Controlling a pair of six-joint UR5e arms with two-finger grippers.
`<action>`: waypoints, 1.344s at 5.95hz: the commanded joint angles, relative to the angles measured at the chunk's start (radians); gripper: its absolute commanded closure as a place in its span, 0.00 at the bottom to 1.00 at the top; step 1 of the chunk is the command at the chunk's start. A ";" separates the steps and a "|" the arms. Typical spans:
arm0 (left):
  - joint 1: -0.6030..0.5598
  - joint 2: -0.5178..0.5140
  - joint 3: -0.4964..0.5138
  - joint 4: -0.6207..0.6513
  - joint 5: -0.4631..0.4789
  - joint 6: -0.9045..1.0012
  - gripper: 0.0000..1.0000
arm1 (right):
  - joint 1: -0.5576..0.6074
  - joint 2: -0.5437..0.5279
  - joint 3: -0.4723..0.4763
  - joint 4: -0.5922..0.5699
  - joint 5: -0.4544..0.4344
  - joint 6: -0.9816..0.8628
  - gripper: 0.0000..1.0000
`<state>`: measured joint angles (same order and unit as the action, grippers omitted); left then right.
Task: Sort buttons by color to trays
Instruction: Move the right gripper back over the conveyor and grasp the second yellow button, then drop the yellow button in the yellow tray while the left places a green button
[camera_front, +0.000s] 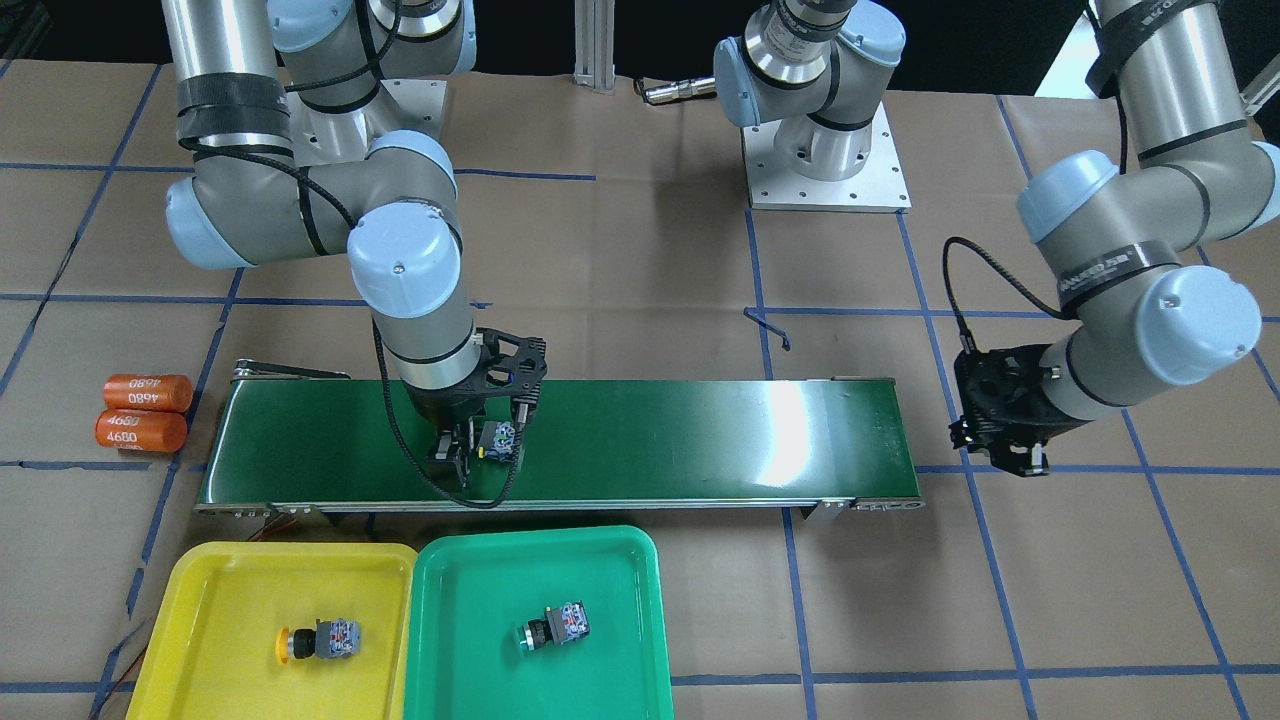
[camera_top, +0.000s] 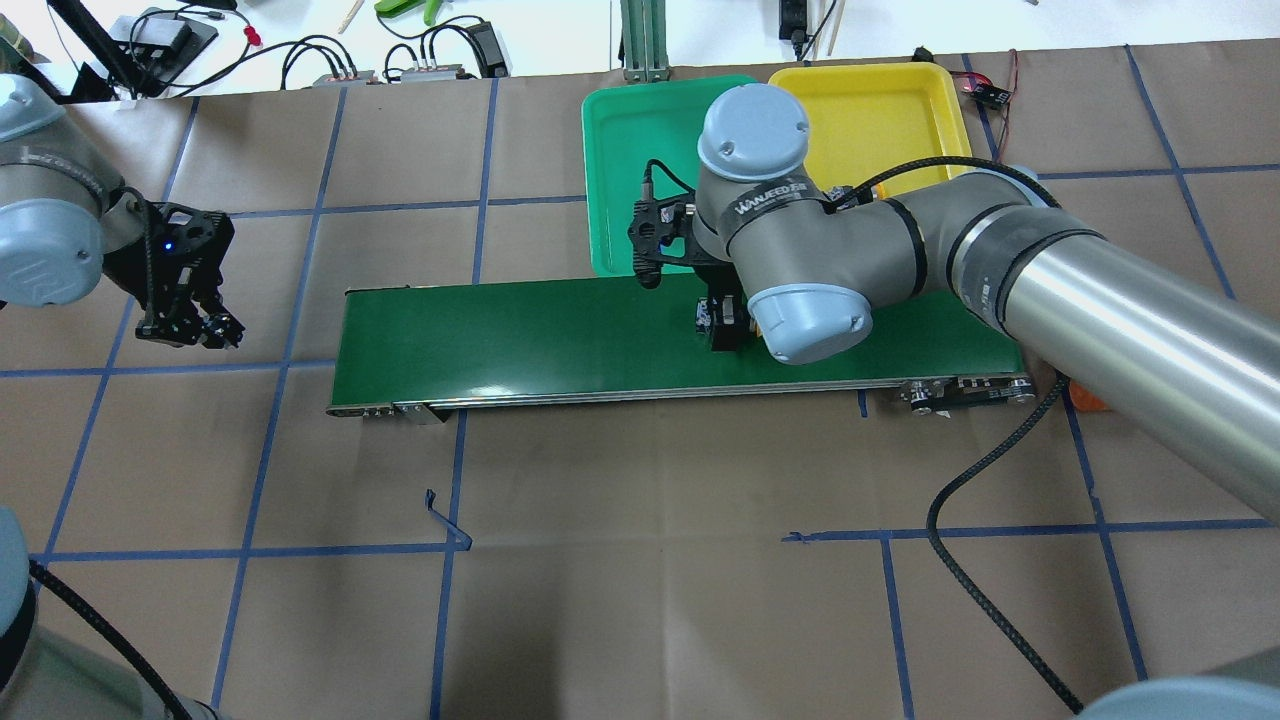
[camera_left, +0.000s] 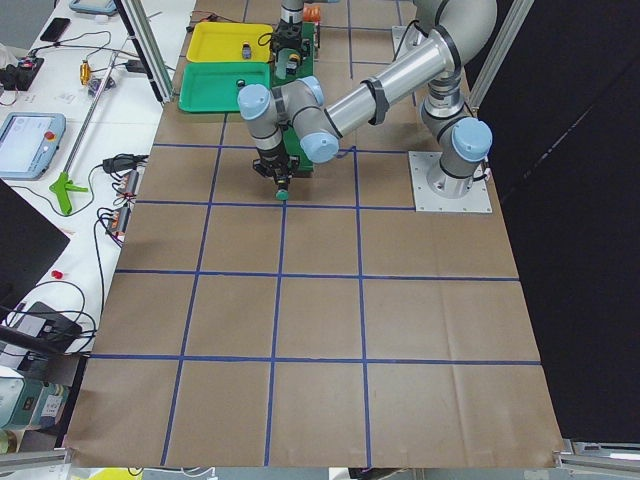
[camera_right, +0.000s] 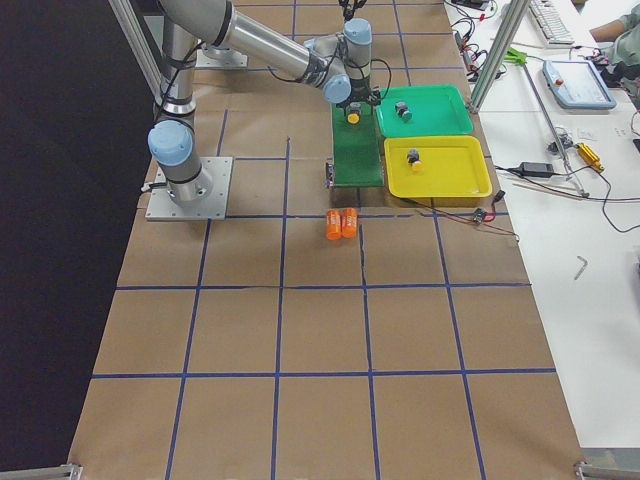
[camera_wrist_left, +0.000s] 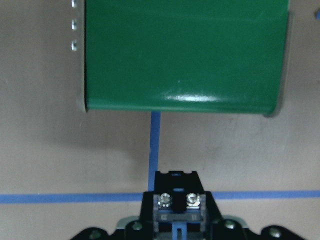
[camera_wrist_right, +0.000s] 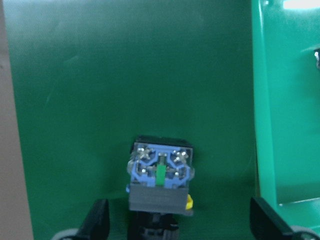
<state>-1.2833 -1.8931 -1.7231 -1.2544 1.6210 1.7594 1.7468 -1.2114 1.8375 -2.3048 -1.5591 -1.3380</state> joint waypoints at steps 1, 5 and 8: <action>-0.144 -0.003 -0.007 -0.019 -0.007 -0.194 0.96 | -0.027 -0.016 0.026 -0.002 -0.004 -0.018 0.25; -0.237 0.014 -0.018 0.000 -0.058 -0.236 0.02 | -0.116 -0.083 0.028 0.019 -0.019 -0.113 0.92; -0.238 0.176 0.051 -0.204 -0.050 -0.817 0.01 | -0.144 -0.012 -0.158 0.045 -0.061 -0.344 0.91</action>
<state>-1.5221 -1.7763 -1.6968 -1.3856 1.5734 1.1387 1.6148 -1.2784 1.7635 -2.2590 -1.6154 -1.5764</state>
